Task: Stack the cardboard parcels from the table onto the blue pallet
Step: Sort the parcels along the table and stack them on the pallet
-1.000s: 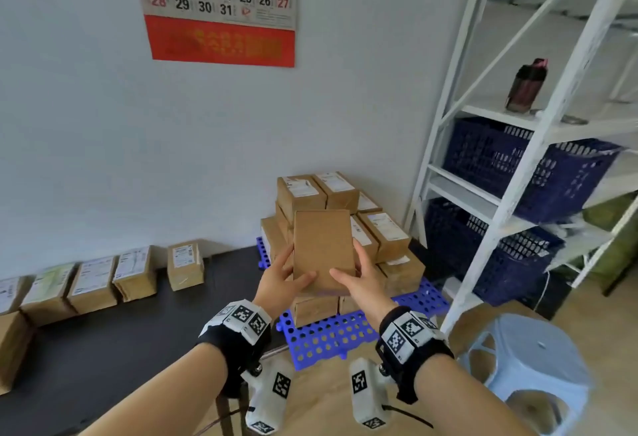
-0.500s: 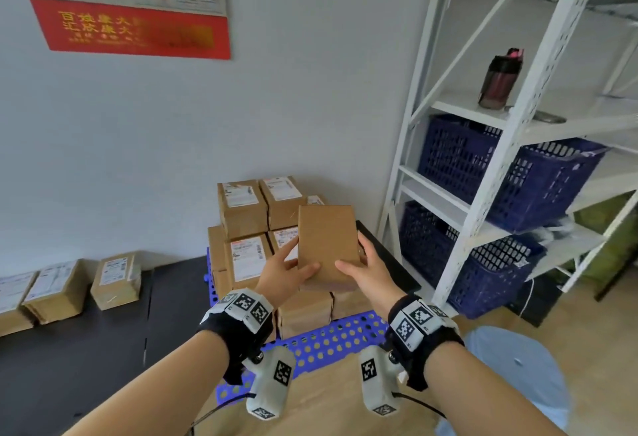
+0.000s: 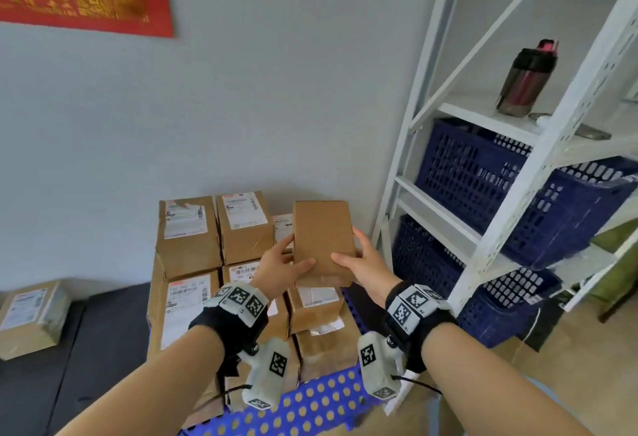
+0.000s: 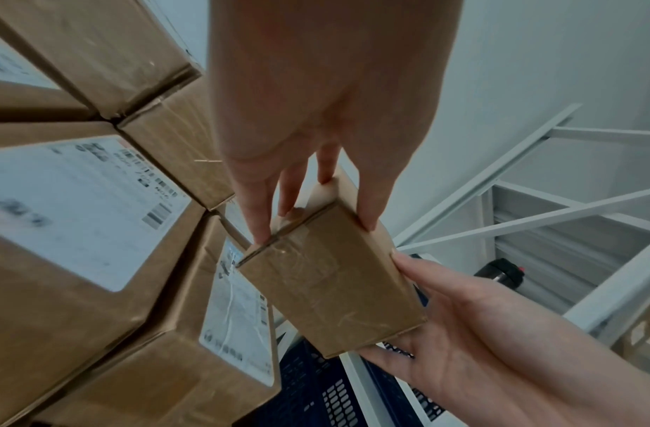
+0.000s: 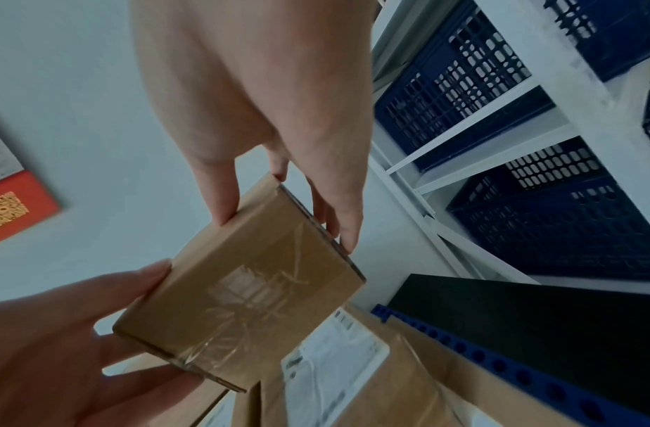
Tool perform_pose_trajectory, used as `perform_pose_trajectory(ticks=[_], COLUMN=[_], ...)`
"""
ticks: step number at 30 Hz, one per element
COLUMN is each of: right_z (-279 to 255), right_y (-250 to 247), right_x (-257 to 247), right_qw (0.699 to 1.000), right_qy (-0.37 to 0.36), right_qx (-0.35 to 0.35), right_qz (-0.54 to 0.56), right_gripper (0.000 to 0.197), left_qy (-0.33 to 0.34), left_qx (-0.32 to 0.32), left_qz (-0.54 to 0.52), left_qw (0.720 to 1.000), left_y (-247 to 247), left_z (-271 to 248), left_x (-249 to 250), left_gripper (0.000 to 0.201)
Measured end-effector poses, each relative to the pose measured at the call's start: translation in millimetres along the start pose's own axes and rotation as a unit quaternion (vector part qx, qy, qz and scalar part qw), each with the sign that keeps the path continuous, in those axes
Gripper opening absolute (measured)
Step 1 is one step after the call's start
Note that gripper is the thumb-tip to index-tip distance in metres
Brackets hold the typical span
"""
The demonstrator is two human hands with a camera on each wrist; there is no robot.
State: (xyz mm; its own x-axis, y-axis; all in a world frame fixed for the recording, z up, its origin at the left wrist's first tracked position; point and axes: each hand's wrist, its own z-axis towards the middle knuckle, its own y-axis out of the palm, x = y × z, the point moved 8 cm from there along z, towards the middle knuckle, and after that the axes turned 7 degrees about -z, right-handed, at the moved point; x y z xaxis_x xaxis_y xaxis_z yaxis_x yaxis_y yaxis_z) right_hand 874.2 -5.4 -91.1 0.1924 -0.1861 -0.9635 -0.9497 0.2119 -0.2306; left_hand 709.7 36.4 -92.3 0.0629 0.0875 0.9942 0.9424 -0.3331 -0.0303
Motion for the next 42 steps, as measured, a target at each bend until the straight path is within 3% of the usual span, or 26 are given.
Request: perform_pose_trajectory(ticks=[7, 18, 24, 37, 42], right_z=[55, 124, 156, 188, 185], right_y=[-16, -2, 8, 19, 22], right_x=[8, 5, 4, 5, -1], right_qw=[0.998, 0.981, 0.971, 0.97, 0.971], right_qy=[0.004, 0.011, 0.006, 0.003, -0.006], right_qx=[-0.052, -0.189, -0.236, -0.23, -0.218], right_qz=[-0.016, -0.03, -0.044, -0.077, -0.099], right_gripper=[0.085, 0.091, 0.091, 0.087, 0.088], left_qy=[-0.026, -0.014, -0.031, -0.031, -0.003], left_qx=[0.019, 0.171, 0.211, 0.236, 0.206], left_qz=[-0.002, 0.052, 0.07, 0.106, 0.233], left_qw=[0.999, 0.984, 0.975, 0.965, 0.95], left_y=[12, 10, 15, 16, 18], left_z=[36, 56, 66, 83, 82], left_x=[-1, 9, 12, 8, 19], left_gripper=[0.08, 0.075, 0.07, 0.071, 0.056])
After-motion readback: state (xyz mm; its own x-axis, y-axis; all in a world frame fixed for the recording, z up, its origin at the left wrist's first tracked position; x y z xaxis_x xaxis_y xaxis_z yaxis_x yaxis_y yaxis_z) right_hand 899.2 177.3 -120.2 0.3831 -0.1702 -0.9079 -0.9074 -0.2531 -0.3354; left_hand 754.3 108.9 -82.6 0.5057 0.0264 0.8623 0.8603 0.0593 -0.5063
